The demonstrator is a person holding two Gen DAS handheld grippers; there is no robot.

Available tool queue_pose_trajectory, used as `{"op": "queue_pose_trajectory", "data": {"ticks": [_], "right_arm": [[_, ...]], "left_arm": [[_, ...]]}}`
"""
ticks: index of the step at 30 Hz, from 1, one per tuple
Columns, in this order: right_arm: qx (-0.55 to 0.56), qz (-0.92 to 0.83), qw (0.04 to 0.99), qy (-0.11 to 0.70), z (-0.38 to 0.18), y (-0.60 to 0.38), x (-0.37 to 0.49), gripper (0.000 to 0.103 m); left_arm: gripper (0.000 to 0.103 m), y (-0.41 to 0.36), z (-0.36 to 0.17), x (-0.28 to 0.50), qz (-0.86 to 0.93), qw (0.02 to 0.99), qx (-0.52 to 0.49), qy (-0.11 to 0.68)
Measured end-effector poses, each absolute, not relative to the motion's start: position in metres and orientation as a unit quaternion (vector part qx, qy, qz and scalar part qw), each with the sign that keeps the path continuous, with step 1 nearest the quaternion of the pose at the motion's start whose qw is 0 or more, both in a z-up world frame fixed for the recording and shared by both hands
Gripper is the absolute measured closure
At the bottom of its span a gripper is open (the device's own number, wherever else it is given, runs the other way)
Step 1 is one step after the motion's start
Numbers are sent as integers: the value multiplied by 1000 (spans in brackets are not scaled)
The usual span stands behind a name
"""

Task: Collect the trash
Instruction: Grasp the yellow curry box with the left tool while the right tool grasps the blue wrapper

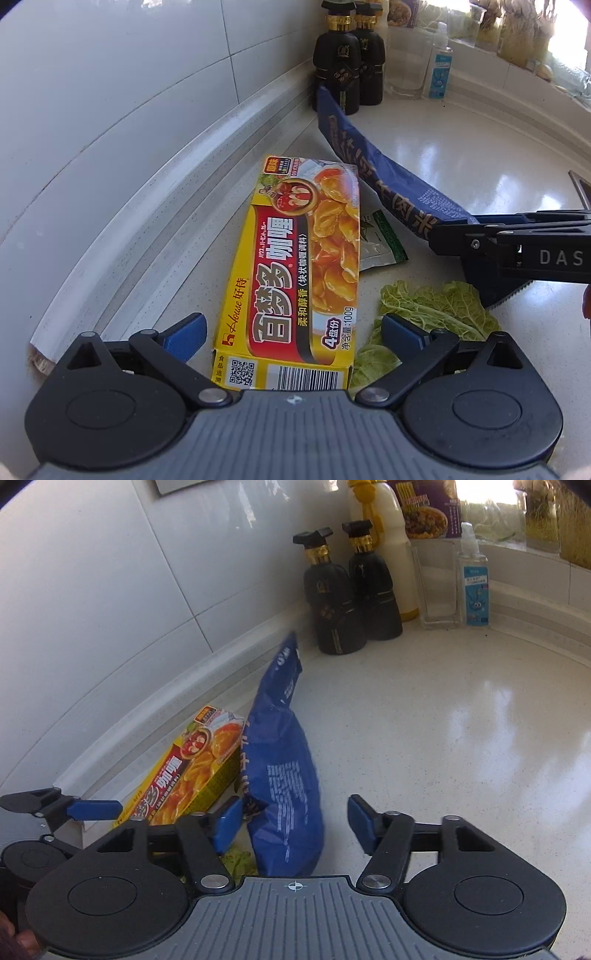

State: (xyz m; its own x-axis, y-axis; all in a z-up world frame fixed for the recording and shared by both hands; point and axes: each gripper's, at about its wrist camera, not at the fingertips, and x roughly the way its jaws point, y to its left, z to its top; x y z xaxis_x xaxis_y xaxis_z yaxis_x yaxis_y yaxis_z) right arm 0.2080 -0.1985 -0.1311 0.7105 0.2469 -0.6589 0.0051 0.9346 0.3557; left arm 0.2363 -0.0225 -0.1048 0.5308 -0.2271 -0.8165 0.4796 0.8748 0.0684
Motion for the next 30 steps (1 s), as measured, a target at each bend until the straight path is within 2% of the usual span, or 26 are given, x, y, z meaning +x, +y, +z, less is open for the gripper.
{"op": "queue_pose_trajectory", "data": {"ticks": [9, 13, 14, 16, 18, 25, 30], "right_arm": [[166, 76, 905, 385, -121, -209, 196, 65], [162, 79, 896, 405, -121, -219, 191, 62], [164, 80, 895, 406, -121, -221, 192, 59], [172, 81, 893, 407, -119, -223, 194, 38], [177, 85, 894, 402, -116, -224, 198, 31], [151, 87, 898, 403, -114, -214, 218, 31], [158, 71, 893, 415, -124, -212, 230, 32]], "left_arm": [[1, -30, -102, 242, -220, 858, 162, 435], [1, -34, -104, 243, -227, 851, 172, 440], [1, -35, -104, 245, -229, 849, 171, 444], [1, -35, -103, 247, -231, 845, 166, 453], [1, -35, -102, 249, -234, 842, 160, 458], [1, -28, -96, 258, -228, 844, 114, 472], [1, -35, -101, 265, -213, 847, 131, 469]]}}
